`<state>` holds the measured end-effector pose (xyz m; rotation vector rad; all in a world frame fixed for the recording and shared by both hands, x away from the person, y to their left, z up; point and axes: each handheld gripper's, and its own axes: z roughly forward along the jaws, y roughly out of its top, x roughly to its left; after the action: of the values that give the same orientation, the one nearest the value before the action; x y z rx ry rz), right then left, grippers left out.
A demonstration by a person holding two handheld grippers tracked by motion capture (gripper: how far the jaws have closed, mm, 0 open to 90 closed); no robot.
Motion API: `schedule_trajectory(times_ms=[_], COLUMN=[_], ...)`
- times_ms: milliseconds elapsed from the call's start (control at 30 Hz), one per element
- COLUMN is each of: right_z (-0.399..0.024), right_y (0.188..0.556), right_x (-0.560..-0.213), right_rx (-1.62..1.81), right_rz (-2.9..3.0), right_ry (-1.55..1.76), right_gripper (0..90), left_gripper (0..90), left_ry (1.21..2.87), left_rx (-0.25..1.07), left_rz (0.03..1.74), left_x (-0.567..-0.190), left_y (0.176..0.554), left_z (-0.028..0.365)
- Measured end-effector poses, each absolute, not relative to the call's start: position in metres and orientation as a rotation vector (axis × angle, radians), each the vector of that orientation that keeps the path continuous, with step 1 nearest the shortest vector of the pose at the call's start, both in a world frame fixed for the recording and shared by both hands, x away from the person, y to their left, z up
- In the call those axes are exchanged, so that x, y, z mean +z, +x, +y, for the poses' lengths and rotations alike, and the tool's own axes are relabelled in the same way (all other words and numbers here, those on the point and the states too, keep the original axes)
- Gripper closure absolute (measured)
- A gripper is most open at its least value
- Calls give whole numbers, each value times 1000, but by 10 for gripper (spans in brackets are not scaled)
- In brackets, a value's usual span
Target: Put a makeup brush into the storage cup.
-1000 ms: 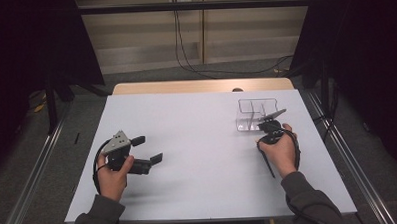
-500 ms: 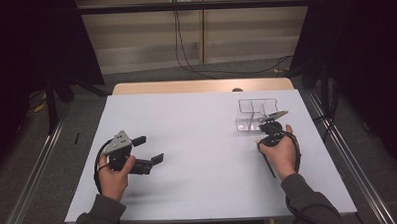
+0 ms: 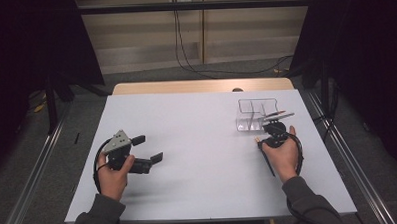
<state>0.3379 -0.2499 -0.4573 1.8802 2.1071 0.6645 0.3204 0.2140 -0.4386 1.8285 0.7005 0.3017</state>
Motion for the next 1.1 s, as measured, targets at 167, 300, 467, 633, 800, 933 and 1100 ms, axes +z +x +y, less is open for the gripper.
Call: schedule_trajectory(times_ms=[167, 300, 467, 633, 800, 933, 1100], right_z=[-250, -251, -252, -257, -263, -264, -265], right_y=[335, 332, 326, 322, 318, 314, 308], right_x=[-452, -449, -442, -438, -434, -430, -424], right_rx=[719, 792, 905, 1010, 1092, 1139, 1193], right_rz=[2073, 2059, 2017, 1969, 1926, 1874, 1802], right_ry=[1826, 1773, 1690, 1651, 1620, 1573, 1510], right_gripper=[856, 856, 856, 856, 856, 856, 856], left_gripper=[32, 32, 32, 32, 32, 32, 32], left_ry=[1825, 1818, 1816, 1820, 1823, 1822, 1819], left_rx=[304, 287, 280, 283, 293, 292, 282], left_rz=[710, 692, 694, 691, 703, 710, 690], left_x=[-438, -439, -440, -439, -439, -439, -441], left_y=[319, 320, 320, 320, 320, 320, 321], left_z=[215, 216, 216, 216, 215, 215, 215])
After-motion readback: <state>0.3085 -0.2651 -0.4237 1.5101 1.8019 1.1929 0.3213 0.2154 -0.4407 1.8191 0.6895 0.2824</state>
